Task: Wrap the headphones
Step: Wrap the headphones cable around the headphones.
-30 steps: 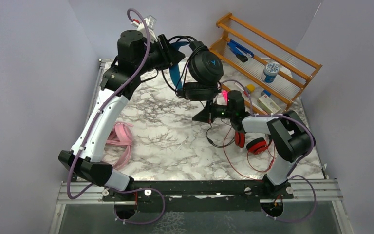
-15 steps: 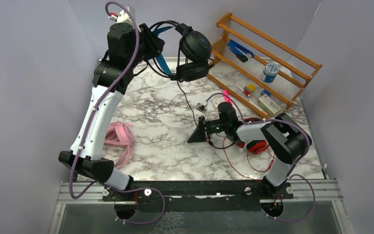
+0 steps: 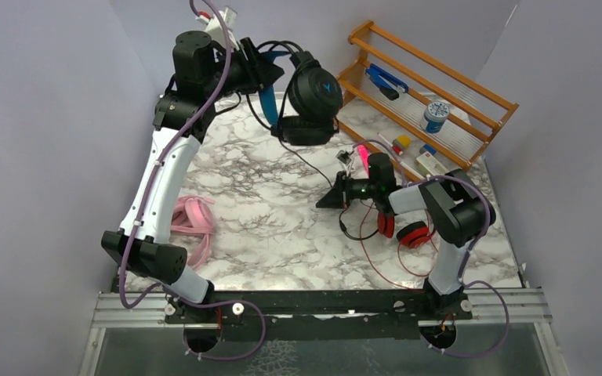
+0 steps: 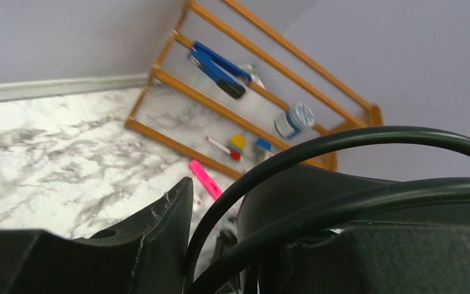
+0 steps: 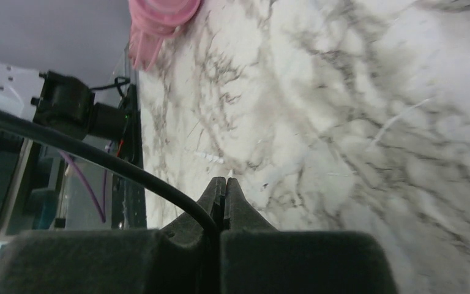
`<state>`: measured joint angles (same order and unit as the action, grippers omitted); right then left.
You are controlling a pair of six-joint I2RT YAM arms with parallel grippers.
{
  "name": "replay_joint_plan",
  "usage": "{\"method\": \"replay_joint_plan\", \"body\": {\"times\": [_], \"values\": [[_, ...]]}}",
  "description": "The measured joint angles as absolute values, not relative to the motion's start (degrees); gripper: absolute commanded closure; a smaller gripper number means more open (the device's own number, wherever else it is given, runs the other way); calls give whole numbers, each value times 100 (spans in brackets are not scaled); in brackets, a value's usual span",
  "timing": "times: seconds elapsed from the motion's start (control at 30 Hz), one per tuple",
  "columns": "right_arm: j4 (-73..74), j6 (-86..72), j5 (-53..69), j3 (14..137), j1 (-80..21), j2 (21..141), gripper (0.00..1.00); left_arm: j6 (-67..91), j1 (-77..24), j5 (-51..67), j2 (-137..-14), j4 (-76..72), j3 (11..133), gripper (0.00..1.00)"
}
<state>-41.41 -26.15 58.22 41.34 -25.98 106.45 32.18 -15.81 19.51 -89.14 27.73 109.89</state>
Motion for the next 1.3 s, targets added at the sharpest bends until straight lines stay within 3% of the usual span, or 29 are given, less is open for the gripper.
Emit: {"method": "replay_joint_plan", "body": {"times": [0.13, 0.27, 0.43, 0.67, 0.93, 1.3], "values": [[-3981, -2707, 5791, 4493, -2167, 10726, 100, 2630, -1579, 2932, -8650, 2731, 10412, 100], [-3509, -2692, 5680, 5011, -1883, 10702, 100, 1743, -1721, 2829, -7979, 3175, 9421, 100], [-2220, -2545, 5581, 5822, -1511, 10466, 100, 943, -2475, 858, -7371, 3741, 8394, 100], [412, -2080, 5682, 7830, -1433, 10267, 100, 565, -2862, -1990, -7734, 3918, 7483, 100], [2045, -1957, 6025, 9277, -1883, 10250, 100, 405, -3085, -3472, -8385, 3183, 7461, 100], [899, -3581, 5669, 8379, -3015, 9432, 100, 1479, -3129, -4678, -9356, 3000, 8770, 100]]}}
